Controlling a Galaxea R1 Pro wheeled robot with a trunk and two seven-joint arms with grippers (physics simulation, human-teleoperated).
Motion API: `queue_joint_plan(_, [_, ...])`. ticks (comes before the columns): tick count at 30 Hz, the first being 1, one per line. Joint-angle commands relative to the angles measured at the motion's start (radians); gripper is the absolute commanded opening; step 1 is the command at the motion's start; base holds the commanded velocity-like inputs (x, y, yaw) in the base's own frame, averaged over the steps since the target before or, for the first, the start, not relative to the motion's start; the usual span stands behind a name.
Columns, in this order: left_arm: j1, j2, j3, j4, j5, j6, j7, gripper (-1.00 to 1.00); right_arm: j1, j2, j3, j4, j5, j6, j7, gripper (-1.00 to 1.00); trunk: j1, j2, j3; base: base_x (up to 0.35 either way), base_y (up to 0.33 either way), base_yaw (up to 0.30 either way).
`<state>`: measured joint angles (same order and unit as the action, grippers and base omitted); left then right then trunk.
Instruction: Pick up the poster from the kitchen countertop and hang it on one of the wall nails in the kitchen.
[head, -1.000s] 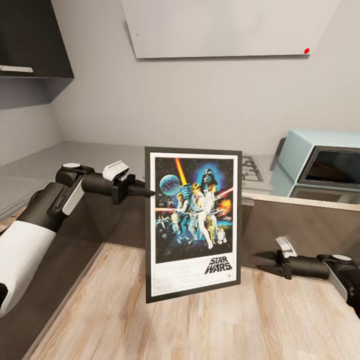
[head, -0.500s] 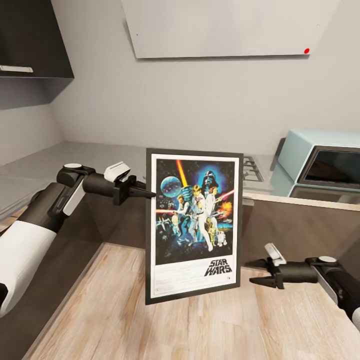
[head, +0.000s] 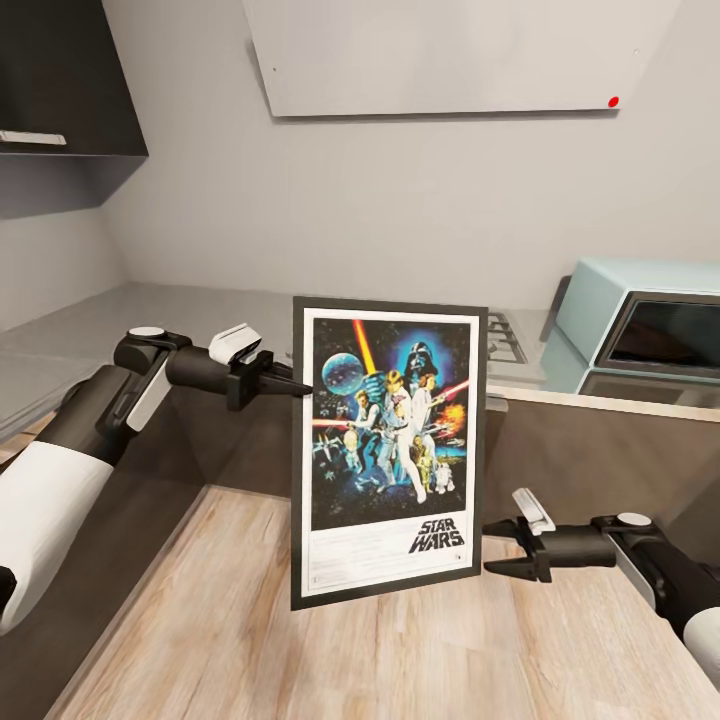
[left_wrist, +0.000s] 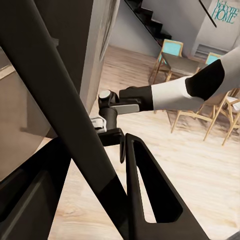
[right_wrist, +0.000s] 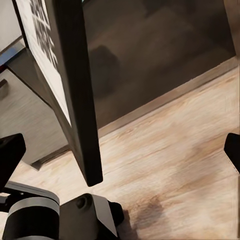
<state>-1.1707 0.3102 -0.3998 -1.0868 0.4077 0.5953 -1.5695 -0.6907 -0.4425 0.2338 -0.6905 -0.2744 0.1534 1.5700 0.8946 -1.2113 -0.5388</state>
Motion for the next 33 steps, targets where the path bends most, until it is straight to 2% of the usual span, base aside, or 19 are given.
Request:
queue_joint_plan(1, [-0.001,0.001,-0.004,0.0,0.005,0.011,-0.001,-1.0,-0.001,-0.001,0.007,0.0,-0.009,0.008,0.001,1.0,0.0,-0.001,-0.001,0.0,0.0,0.0])
queue_joint_plan(18, [-0.001,0.001,-0.004,0.001,0.006,0.011,-0.001,-1.0,-0.001,0.001,0.008,0.0,-0.009,-0.003,0.001,1.0,0.0,-0.001,-0.001,0.0,0.0,0.0])
queue_joint_plan(33, [-0.001,0.001,-0.004,0.001,0.006,0.011,-0.001,-1.0,-0.001,0.022,0.008,0.0,-0.009,-0.005,0.001,1.0,0.0,-0.001,-0.001,0.0,0.0,0.0])
